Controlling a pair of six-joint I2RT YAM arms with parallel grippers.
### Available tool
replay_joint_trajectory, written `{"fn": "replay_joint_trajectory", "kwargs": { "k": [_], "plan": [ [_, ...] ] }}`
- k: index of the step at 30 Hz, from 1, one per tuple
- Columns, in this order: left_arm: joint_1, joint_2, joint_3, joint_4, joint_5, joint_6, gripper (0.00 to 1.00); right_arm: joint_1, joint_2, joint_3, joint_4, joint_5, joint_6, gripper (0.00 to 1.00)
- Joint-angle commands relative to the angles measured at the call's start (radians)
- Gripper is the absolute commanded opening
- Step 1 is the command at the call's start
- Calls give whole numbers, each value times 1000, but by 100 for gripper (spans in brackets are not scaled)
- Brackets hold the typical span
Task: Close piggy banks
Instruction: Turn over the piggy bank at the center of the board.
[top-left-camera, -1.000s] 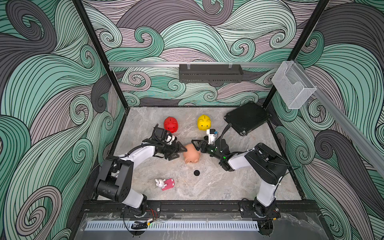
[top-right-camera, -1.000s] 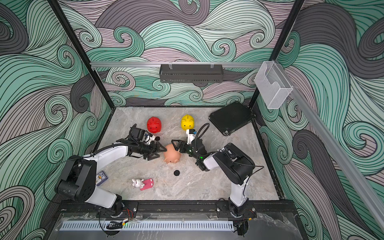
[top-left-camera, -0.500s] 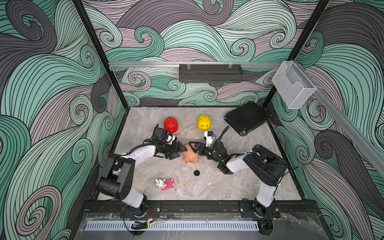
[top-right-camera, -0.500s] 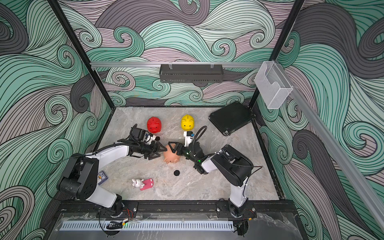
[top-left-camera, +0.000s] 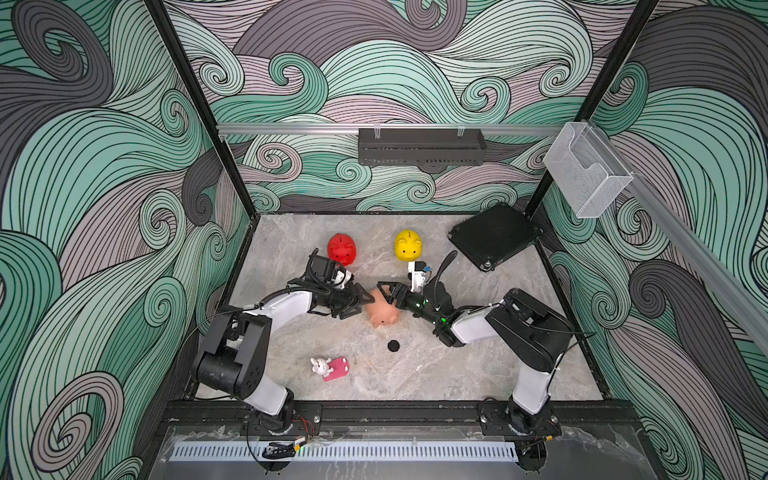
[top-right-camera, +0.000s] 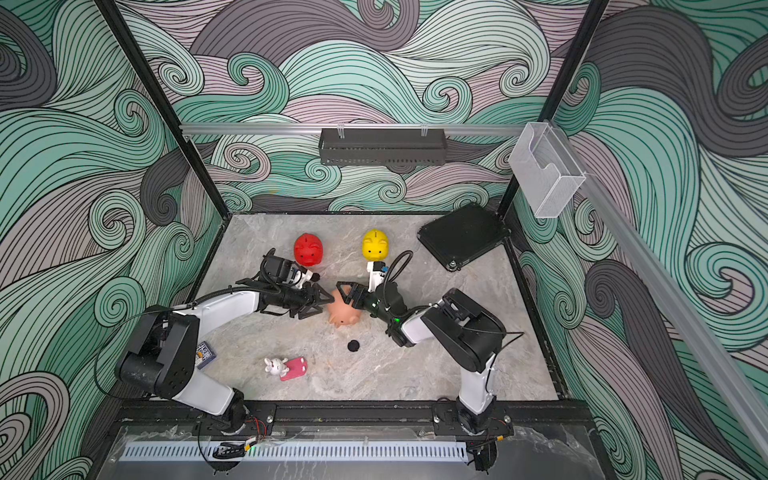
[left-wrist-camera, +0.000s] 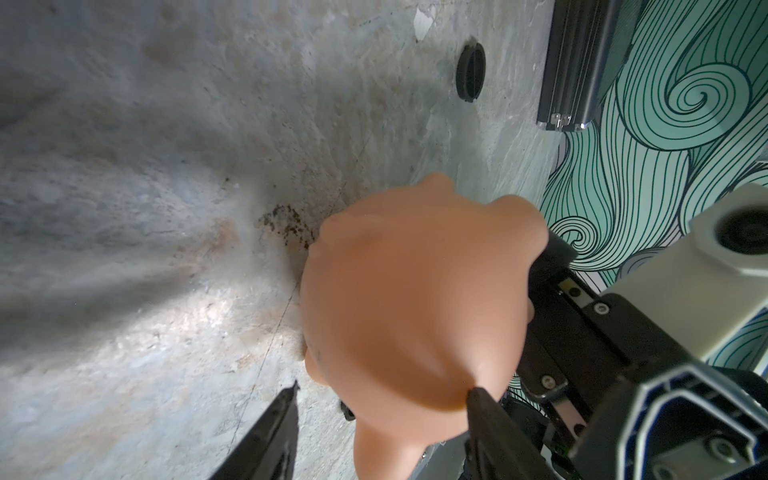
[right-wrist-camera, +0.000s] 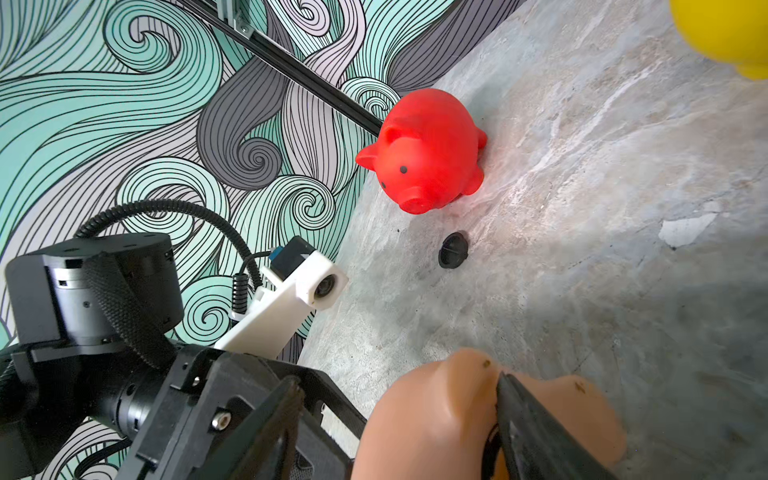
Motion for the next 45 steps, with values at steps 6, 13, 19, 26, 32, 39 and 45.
{"fn": "replay_joint_trajectory", "kwargs": {
  "k": [6, 13, 19, 26, 32, 39, 45],
  "plan": [
    [-12, 48, -10, -12, -35, 2, 59, 22, -91, 68, -179, -28, 10, 73],
    [-13, 60, 1, -14, -38, 5, 59, 28, -106, 96, -266, -28, 19, 73],
    [-13, 66, 11, -14, -42, 3, 59, 30, -118, 113, -334, -38, 10, 72],
    [-12, 77, 10, -6, -47, 2, 60, 37, -146, 138, -444, -37, 1, 72],
    [-11, 81, 9, -2, -48, 3, 60, 43, -151, 147, -483, -28, 2, 72],
    [-11, 79, 6, -15, -50, 20, 60, 55, -150, 175, -536, -20, -3, 72],
    [-4, 77, 13, -41, -59, 45, 60, 69, -149, 203, -594, 10, -3, 72]
  ]
}}
